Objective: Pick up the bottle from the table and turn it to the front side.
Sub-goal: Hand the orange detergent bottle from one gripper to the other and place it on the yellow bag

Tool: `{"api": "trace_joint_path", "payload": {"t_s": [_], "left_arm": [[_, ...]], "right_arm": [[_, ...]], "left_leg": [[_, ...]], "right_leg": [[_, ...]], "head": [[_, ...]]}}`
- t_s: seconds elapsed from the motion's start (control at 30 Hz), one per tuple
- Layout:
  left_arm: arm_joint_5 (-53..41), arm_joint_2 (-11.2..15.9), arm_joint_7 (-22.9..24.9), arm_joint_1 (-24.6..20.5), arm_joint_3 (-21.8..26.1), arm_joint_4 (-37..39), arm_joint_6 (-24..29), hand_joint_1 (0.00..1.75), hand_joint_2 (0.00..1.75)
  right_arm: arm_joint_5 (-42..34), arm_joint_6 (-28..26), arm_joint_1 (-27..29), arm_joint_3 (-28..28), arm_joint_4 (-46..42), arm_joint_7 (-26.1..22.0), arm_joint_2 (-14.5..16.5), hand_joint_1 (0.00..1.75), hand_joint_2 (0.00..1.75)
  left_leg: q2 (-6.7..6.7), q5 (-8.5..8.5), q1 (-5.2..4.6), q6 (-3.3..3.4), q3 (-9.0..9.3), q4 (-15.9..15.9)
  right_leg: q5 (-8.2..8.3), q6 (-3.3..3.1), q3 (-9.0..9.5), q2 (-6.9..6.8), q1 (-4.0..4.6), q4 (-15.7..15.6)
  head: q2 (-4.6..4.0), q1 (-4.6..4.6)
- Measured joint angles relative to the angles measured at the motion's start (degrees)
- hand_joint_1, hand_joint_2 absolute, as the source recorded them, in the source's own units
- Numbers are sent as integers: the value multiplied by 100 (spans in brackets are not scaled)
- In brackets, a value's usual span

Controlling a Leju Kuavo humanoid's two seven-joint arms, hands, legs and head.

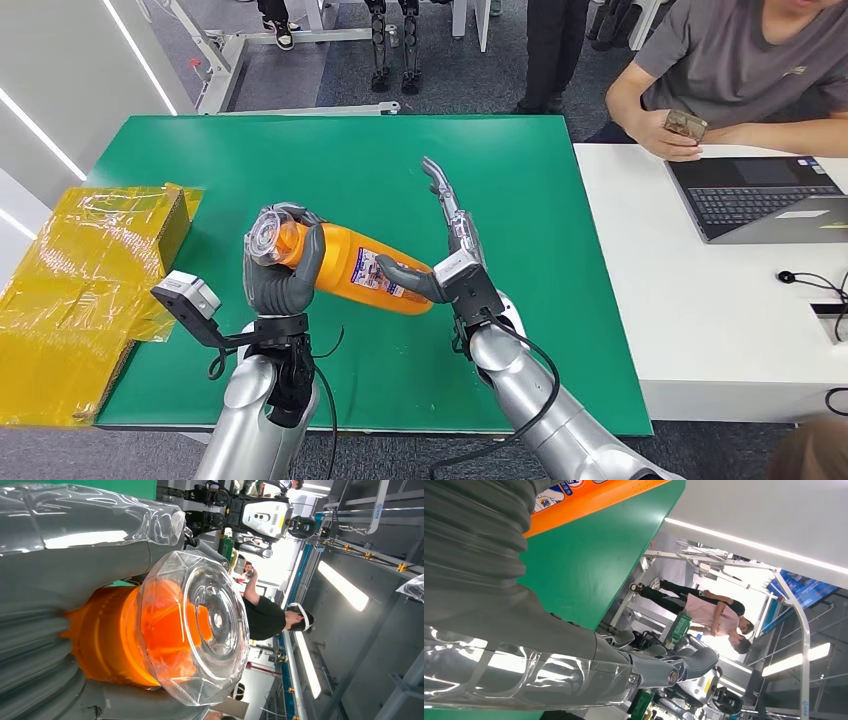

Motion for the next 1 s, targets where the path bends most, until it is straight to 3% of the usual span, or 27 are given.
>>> {"api": "trace_joint_path", "payload": {"t_s": [1.0], "left_arm": [[0, 0, 0, 0, 0, 0, 0, 175, 175]], "right_arm": [[0, 0, 0, 0, -2, 0, 0, 0, 175]], "left_leg": [[0, 0, 0, 0, 0, 0]], "right_leg": [[0, 0, 0, 0, 0, 0]], "head": [[0, 0]]}}
